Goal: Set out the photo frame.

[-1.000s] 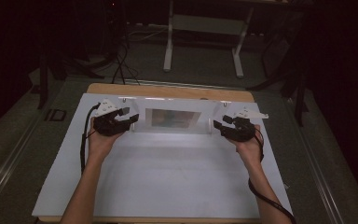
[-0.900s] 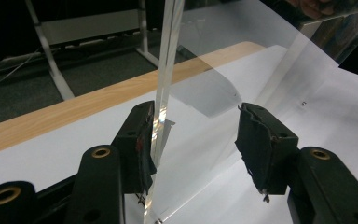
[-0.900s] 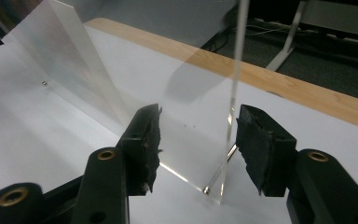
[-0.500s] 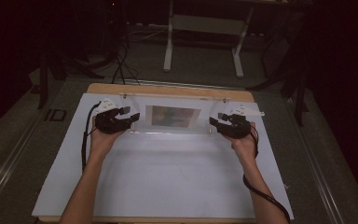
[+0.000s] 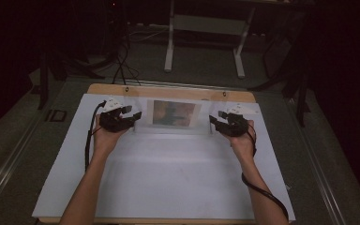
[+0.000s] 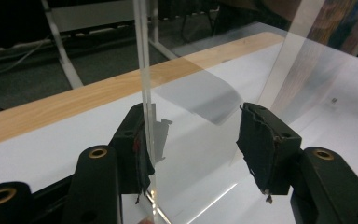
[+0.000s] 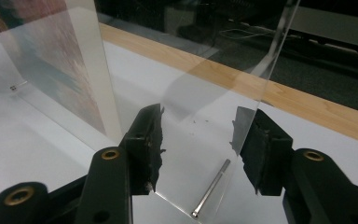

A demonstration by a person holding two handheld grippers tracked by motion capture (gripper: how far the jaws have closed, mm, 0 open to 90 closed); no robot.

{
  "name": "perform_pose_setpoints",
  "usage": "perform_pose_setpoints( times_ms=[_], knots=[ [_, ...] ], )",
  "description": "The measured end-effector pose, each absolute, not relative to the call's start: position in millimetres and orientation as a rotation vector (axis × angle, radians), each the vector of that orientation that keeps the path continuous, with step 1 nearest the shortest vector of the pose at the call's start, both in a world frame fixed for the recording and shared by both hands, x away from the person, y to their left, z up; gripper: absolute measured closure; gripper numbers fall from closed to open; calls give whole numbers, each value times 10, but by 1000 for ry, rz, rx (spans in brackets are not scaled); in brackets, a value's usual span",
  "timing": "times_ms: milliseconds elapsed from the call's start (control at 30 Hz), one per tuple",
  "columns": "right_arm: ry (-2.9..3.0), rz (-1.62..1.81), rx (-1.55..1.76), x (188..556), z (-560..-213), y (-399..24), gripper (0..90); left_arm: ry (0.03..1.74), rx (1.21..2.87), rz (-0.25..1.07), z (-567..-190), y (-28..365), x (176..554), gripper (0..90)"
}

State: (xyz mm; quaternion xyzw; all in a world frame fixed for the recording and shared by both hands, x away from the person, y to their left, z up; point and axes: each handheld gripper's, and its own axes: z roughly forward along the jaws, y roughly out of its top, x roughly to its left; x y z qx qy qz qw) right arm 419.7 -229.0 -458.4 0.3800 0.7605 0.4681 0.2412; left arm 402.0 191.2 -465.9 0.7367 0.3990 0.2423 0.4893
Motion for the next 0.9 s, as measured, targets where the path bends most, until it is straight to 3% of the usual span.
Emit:
perform_pose_setpoints(
  times_ms=[900],
  knots=[
    [2072,1271,1074,4266,-4567,-2272,523,1011,1810,598,-4617,1882,4102,466]
  ],
)
